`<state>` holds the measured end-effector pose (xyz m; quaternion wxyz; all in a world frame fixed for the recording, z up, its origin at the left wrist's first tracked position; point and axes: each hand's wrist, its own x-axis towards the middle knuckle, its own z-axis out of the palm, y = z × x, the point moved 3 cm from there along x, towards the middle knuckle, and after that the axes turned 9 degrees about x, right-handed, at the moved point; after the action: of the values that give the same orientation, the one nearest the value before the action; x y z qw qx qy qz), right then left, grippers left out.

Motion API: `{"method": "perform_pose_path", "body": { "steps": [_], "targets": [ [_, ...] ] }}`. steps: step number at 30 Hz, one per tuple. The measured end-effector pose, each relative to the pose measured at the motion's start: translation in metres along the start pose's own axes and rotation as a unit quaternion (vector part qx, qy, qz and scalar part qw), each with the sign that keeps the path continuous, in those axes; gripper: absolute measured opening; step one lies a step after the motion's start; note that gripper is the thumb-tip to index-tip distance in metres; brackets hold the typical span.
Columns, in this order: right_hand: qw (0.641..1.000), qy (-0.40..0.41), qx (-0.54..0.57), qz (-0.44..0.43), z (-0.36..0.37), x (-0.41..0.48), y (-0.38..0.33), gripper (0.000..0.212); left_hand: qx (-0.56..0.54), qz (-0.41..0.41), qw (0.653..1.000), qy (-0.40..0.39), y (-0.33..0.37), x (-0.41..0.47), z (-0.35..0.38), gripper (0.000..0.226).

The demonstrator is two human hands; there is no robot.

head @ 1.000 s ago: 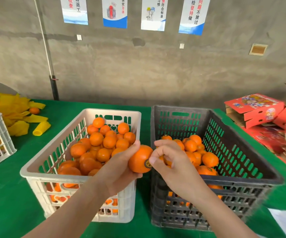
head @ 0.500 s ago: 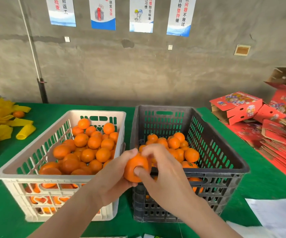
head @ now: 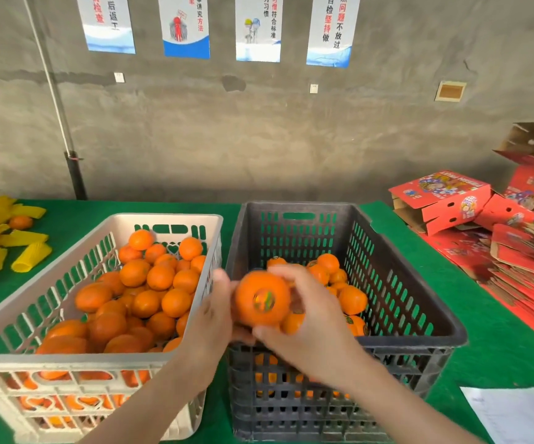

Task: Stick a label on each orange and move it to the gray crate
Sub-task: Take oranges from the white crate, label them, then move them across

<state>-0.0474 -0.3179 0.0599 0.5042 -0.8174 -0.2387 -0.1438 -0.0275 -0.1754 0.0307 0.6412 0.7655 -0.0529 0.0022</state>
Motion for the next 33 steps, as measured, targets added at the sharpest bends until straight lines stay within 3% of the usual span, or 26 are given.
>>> {"method": "perform_pose_path", "body": {
  "steps": [2, 3, 6, 7, 8, 12, 20, 22, 24, 26, 28, 30, 33],
  "targets": [
    [0.999, 0.039, 0.011, 0.028, -0.016, 0.043, 0.022, 0.06, 0.13, 0.068, 0.987, 0.061, 0.0, 0.029, 0.003, 0.035],
    [0.997, 0.045, -0.005, 0.058, -0.021, 0.069, 0.039, 0.06, 0.248, 0.1, 0.962, 0.064, 0.0, 0.044, 0.007, 0.018],
    [0.976, -0.022, -0.139, 0.163, -0.022, 0.139, 0.106, 0.064, 0.589, 0.126, 0.797, -0.053, -0.013, 0.075, 0.027, 0.023],
    [0.962, -0.064, -0.189, 0.188, -0.017, 0.154, 0.128, 0.065, 0.65, 0.124, 0.745, -0.083, -0.018, 0.079, 0.029, 0.024],
    [0.942, -0.104, -0.241, 0.206, -0.011, 0.165, 0.149, 0.065, 0.674, 0.125, 0.721, -0.096, -0.02, 0.08, 0.031, 0.022],
    [0.874, -0.189, -0.383, 0.231, 0.017, 0.181, 0.211, 0.075, 0.667, 0.152, 0.725, -0.081, -0.023, 0.081, 0.028, 0.02],
    [0.821, -0.249, -0.423, 0.292, 0.04, 0.18, 0.238, 0.091, 0.628, 0.155, 0.76, -0.069, -0.023, 0.085, 0.027, 0.027],
    [0.842, -0.237, -0.408, 0.26, 0.039, 0.181, 0.212, 0.082, 0.623, 0.148, 0.765, -0.074, -0.022, 0.083, 0.026, 0.027],
    [0.897, -0.188, -0.345, 0.2, 0.032, 0.181, 0.172, 0.072, 0.607, 0.144, 0.778, -0.071, -0.021, 0.083, 0.026, 0.023],
    [0.958, -0.102, -0.243, 0.111, 0.022, 0.174, 0.119, 0.056, 0.587, 0.137, 0.795, -0.067, -0.018, 0.08, 0.026, 0.016],
    [0.992, 0.002, -0.124, -0.011, 0.013, 0.145, 0.063, 0.034, 0.575, 0.132, 0.805, -0.062, -0.019, 0.08, 0.026, 0.014],
    [0.986, 0.084, -0.009, -0.143, 0.006, 0.093, 0.015, 0.014, 0.556, 0.129, 0.82, -0.042, -0.022, 0.083, 0.024, 0.011],
    [0.975, 0.067, 0.051, -0.204, 0.01, 0.011, -0.007, 0.015, 0.557, 0.132, 0.82, -0.009, -0.022, 0.082, 0.023, 0.016]
  ]
}}
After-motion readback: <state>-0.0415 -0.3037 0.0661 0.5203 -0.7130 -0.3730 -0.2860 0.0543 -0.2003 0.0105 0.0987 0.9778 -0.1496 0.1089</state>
